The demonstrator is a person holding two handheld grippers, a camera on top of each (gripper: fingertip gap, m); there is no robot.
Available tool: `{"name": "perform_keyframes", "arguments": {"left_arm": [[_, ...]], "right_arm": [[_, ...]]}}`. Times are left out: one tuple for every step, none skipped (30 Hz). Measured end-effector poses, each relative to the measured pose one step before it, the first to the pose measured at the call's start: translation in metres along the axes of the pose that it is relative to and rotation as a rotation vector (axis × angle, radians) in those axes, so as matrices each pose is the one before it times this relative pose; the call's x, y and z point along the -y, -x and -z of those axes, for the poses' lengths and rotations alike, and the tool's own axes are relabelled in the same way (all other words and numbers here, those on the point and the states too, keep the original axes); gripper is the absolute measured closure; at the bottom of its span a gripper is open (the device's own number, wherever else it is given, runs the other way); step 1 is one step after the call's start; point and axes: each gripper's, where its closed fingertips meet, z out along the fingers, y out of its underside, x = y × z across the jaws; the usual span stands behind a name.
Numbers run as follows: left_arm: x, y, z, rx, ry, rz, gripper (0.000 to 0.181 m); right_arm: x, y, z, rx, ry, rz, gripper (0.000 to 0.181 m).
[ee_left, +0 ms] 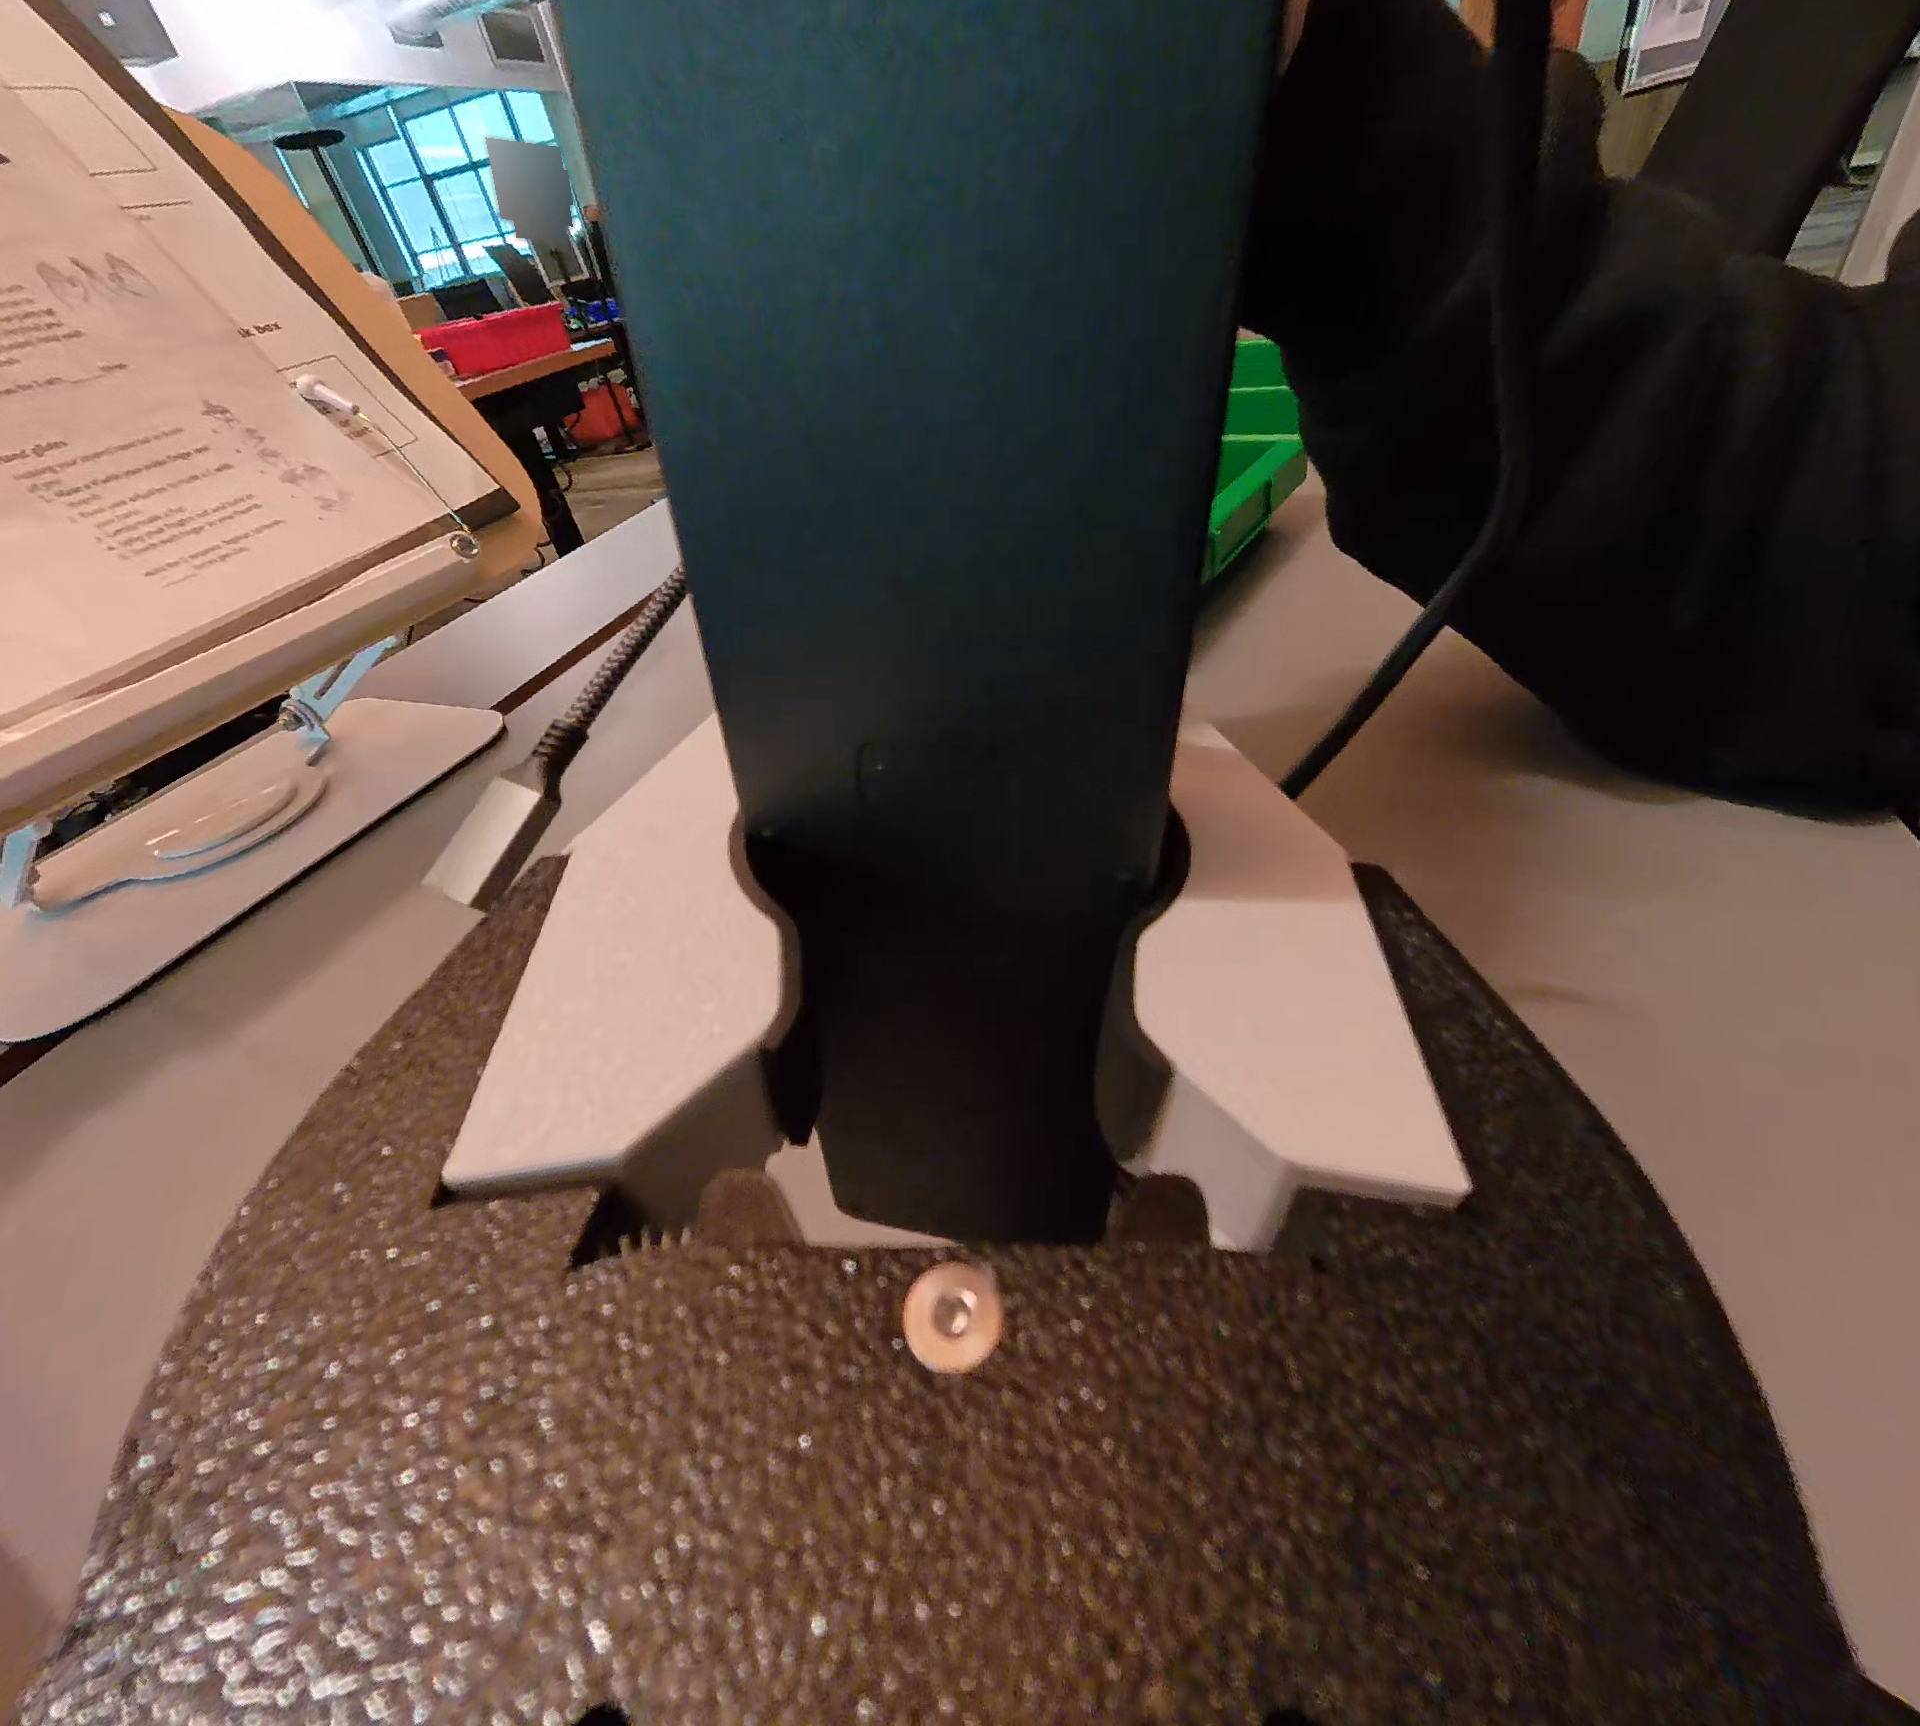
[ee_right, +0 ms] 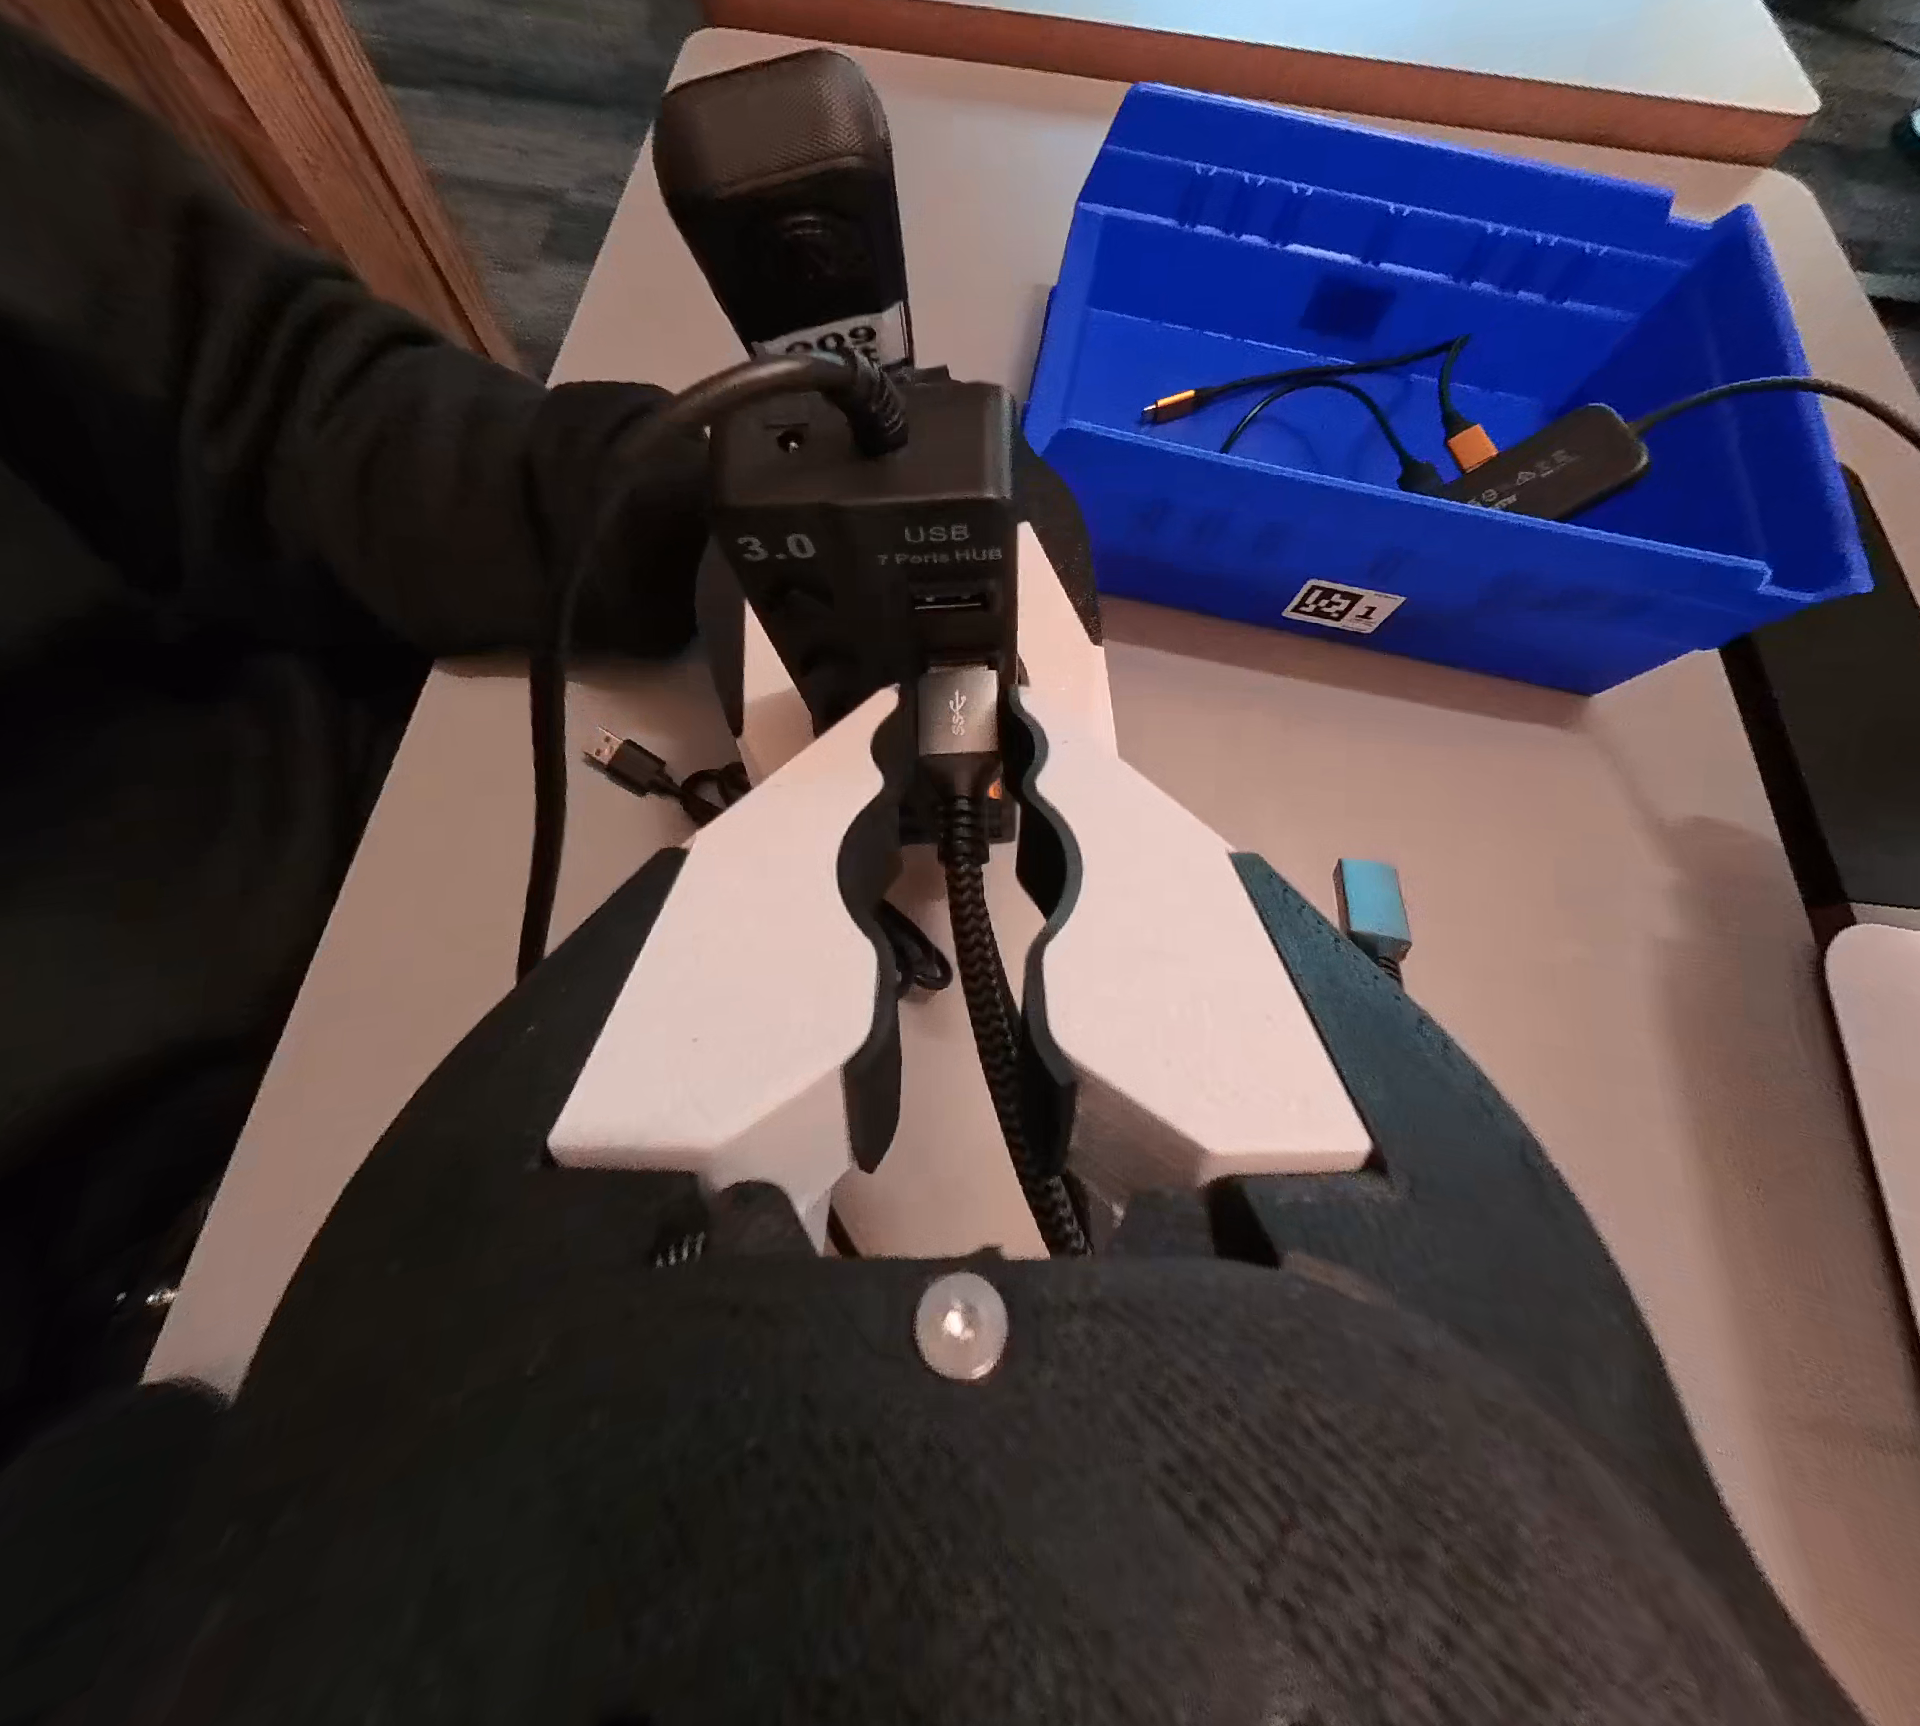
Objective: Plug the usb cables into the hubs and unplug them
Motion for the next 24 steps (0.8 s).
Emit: {"name": "perform_keyframes", "arguments": {"left_arm": [[0.00011, 0.00114, 0.00027, 0.009, 0.0006, 0.0013, 0.119], [0.00029, 0.00052, 0.00013, 0.0066, 0.0024, 0.004, 0.119], [0.00092, -0.00038, -0.00005, -0.0008, -0.0007, 0.0119, 0.119], [0.00139, -0.00058, -0.00072, 0.0015, -0.0018, 0.01, 0.119], [0.00061, -0.00183, -0.0013, -0.0052, 0.0061, 0.0044, 0.119], [-0.00085, -0.00068, -0.0014, 0.0035, 0.0129, -0.0112, 0.119], [-0.00175, -0.00012, -0.0014, 0.0082, 0.0146, -0.0173, 0.119], [-0.00232, -0.0026, -0.00156, -0.0164, 0.0158, 0.0029, 0.119], [-0.00259, -0.00271, -0.00113, -0.0262, 0.0139, 0.0193, 0.119], [-0.00218, 0.00139, -0.00008, 0.0071, 0.01, -0.0014, 0.119], [-0.00058, 0.00137, 0.00124, 0.0168, 0.0033, -0.0129, 0.119], [0.00204, -0.00235, 0.00169, -0.0139, -0.0144, -0.0029, 0.12], [0.00302, -0.00333, 0.00108, -0.03, -0.0223, 0.019, 0.119], [0.00277, -0.00319, 0.00073, -0.0308, -0.02, 0.0243, 0.119], [0.00193, -0.00451, 0.00098, -0.0362, -0.0089, 0.0194, 0.119], [0.00245, -0.00283, 0.00122, -0.0201, -0.0038, 0.0068, 0.119], [0.00296, -0.00259, 0.00181, -0.014, -0.0047, -0.0108, 0.119], [0.00148, -0.00221, 0.00154, -0.0092, 0.0067, -0.0133, 0.12], [-0.00023, -0.00046, 0.00069, 0.0019, 0.0181, -0.0097, 0.119], [-0.00099, 0.00118, 0.00028, 0.0145, 0.0187, -0.0143, 0.119], [-0.00079, 0.00178, 0.00047, 0.018, 0.0114, -0.0162, 0.119], [-0.0017, 0.00087, 0.00017, 0.0079, 0.0186, -0.0031, 0.118], [-0.00364, 0.00072, -0.00043, 0.0056, 0.0353, 0.0013, 0.117], [-0.00401, 0.00131, -0.00087, 0.0145, 0.0377, -0.0119, 0.114]], "right_arm": [[-0.0001, -0.00051, -0.0003, 0.0019, 0.0038, 0.0007, 0.167], [0.00014, -0.00058, 0.00003, 0.0023, 0.004, -0.0004, 0.166], [-0.0005, -0.00021, 0.00057, 0.0022, 0.0061, 0.001, 0.166], [-0.00088, -0.00038, 0.00158, 0.0013, 0.0068, 0.0022, 0.166], [-0.00133, 0.00049, 0.00238, 0.0048, 0.0075, 0.0048, 0.167], [-0.00231, 0.00084, 0.00211, 0.0019, 0.0115, 0.0065, 0.166], [-0.00341, 0.00061, 0.00152, -0.0031, 0.0204, -0.0001, 0.166], [-0.00377, 0.00084, 0.00107, -0.0028, 0.0233, 0.006, 0.166], [-0.00346, 0.00069, 0.00049, -0.0031, 0.0214, 0.0146, 0.167], [-0.00169, -0.00086, -0.00112, -0.0114, 0.0123, 0.012, 0.167], [0.00032, -0.00099, -0.00171, -0.0051, 0.0019, -0.0011, 0.167], [0.00165, 0.00152, -0.00082, 0.0137, -0.0105, 0.0019, 0.167], [0.00084, 0.00193, 0.00036, 0.0136, -0.0065, 0.0078, 0.167], [-0.00047, 0.00041, 0.00057, 0.0025, 0.0022, 0.0052, 0.167], [-0.0008, 0.00124, 0.0008, 0.0079, 0.004, 0.0041, 0.167], [-0.00022, 0.00152, 0.00106, 0.0089, -0.0035, 0.0084, 0.167], [0.00054, 0.0018, 0.00141, 0.0108, -0.0099, 0.0071, 0.167], [0.00024, 0.00209, 0.00121, 0.0101, -0.0064, 0.0099, 0.167], [-0.00036, 0.00123, 0.00047, 0.0047, 0.0015, 0.0074, 0.167], [-0.00008, 0.00008, -0.00006, -0.0032, 0.0042, 0.002, 0.167], [-0.00109, -0.00046, -0.00064, -0.0048, 0.0118, -0.0036, 0.167], [-0.00222, -0.0006, -0.00088, -0.0069, 0.0194, -0.0021, 0.167], [-0.0021, -0.00095, -0.00116, -0.0099, 0.02, -0.0033, 0.167], [-0.00208, -0.00108, -0.00157, -0.0118, 0.0222, -0.0026, 0.167]]}}
